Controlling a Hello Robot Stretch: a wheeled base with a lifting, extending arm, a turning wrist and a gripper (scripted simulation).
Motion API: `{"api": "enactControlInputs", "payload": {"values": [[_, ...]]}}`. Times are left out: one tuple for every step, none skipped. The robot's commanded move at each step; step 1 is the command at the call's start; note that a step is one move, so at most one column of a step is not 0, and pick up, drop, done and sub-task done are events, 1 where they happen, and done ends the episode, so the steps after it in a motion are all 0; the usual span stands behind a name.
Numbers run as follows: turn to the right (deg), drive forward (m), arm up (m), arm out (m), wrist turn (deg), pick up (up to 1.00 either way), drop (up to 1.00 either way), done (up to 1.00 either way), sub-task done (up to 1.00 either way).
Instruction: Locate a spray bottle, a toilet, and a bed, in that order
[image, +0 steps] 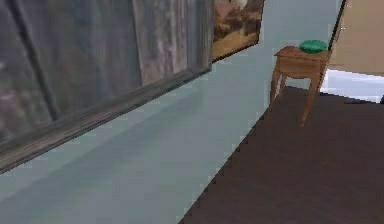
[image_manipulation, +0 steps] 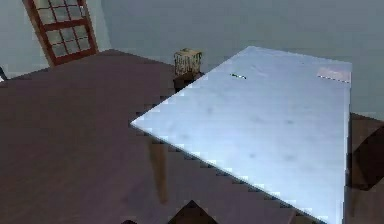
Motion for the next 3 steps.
{"api": "enactControlInputs", "payload": {"values": [[30.0, 0.00, 0.00, 0.00, 0.0, 0.00, 0.00, 0.00, 0.00], [3.0, 0.00, 0.00, 0.00, 0.0, 0.00, 0.00, 0.00, 0.00], [0.0, 0.50, 0.00, 0.00, 0.0, 0.00, 0.00, 0.00, 0.00]]}}
